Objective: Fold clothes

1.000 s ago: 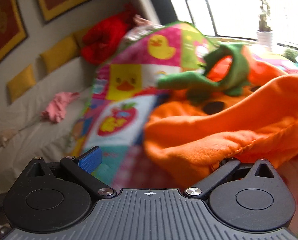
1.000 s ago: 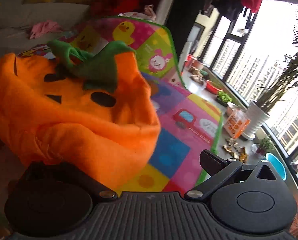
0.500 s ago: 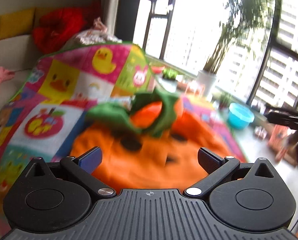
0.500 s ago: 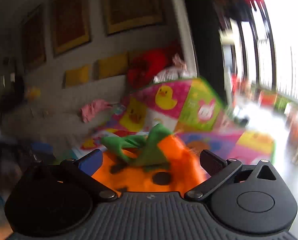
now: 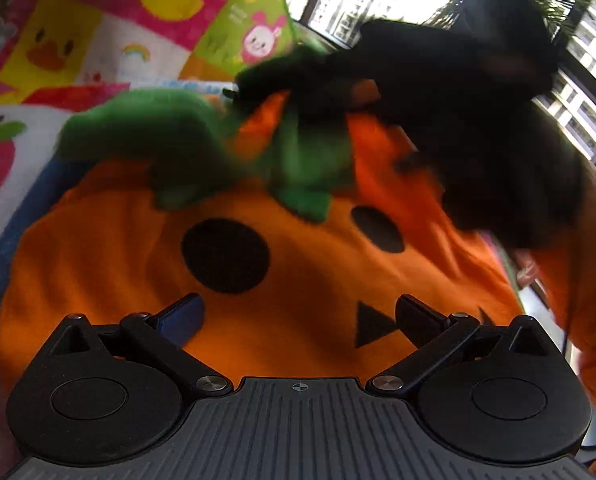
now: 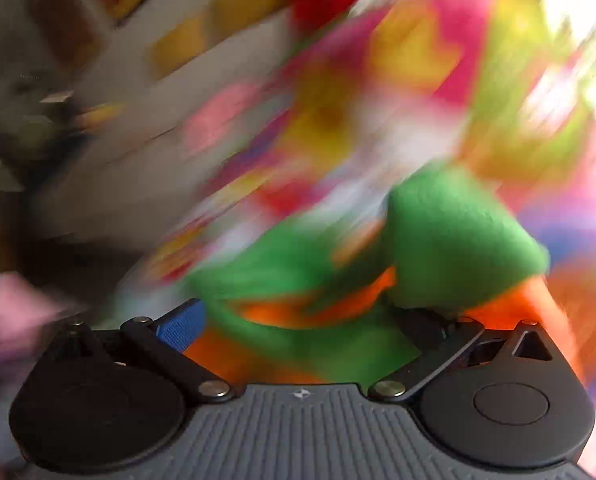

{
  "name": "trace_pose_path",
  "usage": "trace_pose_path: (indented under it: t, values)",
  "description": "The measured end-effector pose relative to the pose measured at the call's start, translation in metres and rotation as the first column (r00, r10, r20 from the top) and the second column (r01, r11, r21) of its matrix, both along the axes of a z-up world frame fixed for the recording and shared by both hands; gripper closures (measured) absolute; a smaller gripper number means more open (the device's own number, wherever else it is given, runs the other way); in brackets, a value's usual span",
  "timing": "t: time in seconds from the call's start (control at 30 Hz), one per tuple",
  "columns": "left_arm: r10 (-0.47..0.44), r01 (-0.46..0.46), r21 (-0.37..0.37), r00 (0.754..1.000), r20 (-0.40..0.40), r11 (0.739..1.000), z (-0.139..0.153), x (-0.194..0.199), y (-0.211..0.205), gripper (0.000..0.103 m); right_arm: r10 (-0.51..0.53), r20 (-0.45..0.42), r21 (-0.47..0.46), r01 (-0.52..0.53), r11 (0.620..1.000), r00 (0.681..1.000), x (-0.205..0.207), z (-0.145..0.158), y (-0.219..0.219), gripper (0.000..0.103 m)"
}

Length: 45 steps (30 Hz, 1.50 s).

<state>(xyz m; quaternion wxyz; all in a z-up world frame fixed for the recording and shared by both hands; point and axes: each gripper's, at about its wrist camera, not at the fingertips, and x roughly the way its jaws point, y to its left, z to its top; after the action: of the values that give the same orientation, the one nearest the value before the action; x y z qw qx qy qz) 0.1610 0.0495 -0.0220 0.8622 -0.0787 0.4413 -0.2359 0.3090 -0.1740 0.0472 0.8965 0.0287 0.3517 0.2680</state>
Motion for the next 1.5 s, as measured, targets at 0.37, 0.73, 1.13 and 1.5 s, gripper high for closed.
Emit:
trace_pose_path:
  t: [0.37, 0.73, 1.13, 1.5]
  values:
    - [-0.022, 0.026, 0.081, 0.998, -0.051, 0.996, -0.002, 0.013, -0.005, 0.000, -0.109, -0.022, 0.046, 0.110, 0.993, 0.994, -0.022, -0.010, -0.073, 0.000]
    - [0.120, -0.109, -0.162, 0.991, 0.062, 0.981, 0.048, 0.088, 0.034, 0.000, -0.089, -0.143, 0.028, 0.094, 0.995, 0.986, -0.035, -0.046, -0.064, 0.000]
    - [0.299, -0.337, 0.124, 0.921, 0.251, 0.933, 0.037, 0.188, 0.060, 0.000, -0.107, 0.024, -0.099, 0.109, 0.989, 0.994, -0.034, -0.012, -0.049, 0.000]
    - [-0.045, 0.072, -0.211, 0.990, 0.131, 0.975, 0.073, 0.108, 0.017, 0.000, -0.012, 0.326, -0.488, 0.180, 0.854, 0.945, 0.031, -0.016, 0.010, 0.025]
